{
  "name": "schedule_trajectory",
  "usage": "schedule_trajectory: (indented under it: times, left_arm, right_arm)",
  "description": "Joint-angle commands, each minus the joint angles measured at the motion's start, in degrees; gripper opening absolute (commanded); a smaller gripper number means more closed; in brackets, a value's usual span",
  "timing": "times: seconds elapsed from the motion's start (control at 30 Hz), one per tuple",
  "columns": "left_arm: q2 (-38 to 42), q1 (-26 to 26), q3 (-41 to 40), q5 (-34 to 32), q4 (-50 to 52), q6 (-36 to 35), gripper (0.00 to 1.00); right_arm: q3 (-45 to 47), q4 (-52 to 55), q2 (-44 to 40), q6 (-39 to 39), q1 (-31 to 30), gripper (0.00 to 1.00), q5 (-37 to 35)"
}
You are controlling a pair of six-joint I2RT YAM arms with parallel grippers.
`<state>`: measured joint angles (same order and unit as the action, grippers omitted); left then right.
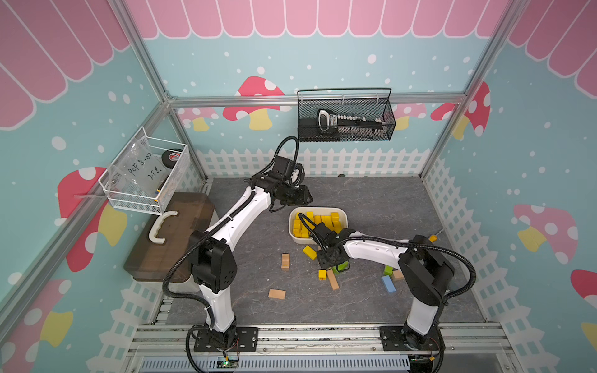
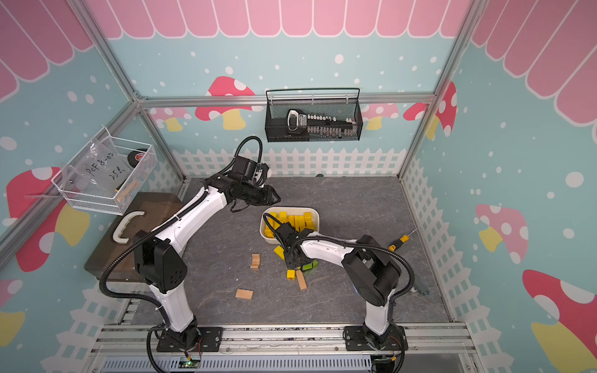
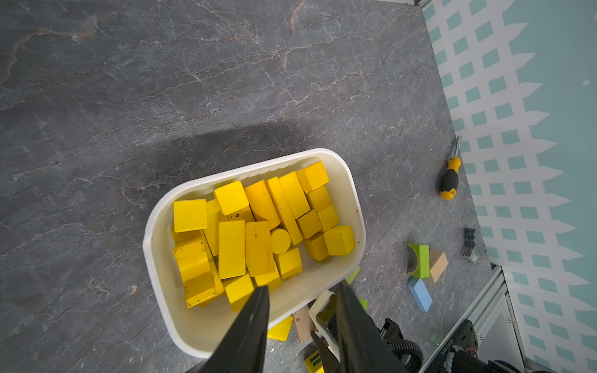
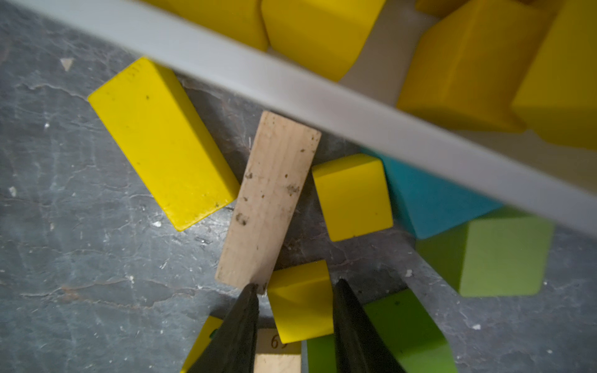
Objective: Pick out the yellow building blocks
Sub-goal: Pick up the building block from the center of the board.
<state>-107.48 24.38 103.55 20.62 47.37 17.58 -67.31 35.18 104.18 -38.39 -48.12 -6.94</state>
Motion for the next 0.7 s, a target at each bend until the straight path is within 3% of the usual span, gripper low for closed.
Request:
schedule_trajectory:
  times: [0.0, 0.67]
  left_arm:
    - [-0.6, -0.6, 1.9, 0.4, 0.7, -0.6, 0.39]
    - [-1.2, -0.6, 2.0, 0.3, 0.9, -0.6, 0.39]
  right_arm:
    - [-0.5, 2.2, 1.6, -1.0, -0.4, 0.38, -0.4]
    - [3.9, 0.6, -3.3, -2.8, -0.4, 0.41, -0.2]
